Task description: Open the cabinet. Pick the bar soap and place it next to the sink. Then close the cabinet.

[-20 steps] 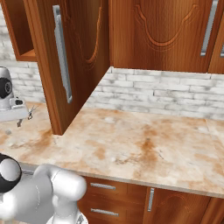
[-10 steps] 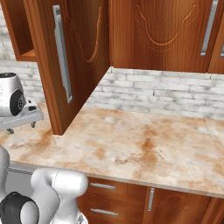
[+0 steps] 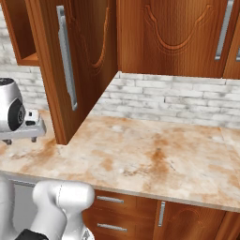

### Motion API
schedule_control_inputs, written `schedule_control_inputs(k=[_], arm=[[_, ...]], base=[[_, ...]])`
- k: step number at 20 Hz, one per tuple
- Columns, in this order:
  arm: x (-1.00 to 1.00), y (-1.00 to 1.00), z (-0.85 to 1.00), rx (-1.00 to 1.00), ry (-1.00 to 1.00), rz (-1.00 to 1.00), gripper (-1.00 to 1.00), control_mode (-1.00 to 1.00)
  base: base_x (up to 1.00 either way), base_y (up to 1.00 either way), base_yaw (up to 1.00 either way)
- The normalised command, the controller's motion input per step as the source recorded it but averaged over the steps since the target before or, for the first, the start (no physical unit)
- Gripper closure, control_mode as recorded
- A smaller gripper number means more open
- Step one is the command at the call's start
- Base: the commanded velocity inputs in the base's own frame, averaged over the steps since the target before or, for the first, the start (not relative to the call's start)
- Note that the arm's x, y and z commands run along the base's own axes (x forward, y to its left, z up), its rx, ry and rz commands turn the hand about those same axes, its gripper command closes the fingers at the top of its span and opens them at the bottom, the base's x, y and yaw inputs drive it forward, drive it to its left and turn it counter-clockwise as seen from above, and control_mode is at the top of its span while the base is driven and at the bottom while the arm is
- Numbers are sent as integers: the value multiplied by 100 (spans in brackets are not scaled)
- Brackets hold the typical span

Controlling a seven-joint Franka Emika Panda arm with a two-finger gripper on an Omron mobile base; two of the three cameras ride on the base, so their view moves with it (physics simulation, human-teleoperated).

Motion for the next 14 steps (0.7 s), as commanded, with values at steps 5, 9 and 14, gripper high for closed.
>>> schedule_control_inputs(k=[5,9,14], arm=[[-38,-52,11,11,-15,-40,-100,-100],[-32,-6,19,3,-25,-32,-100,-100],[-40,-11,61,0,-23,-16,-100,-100]], base=[[0,0,0],[0,0,0],[0,0,0]])
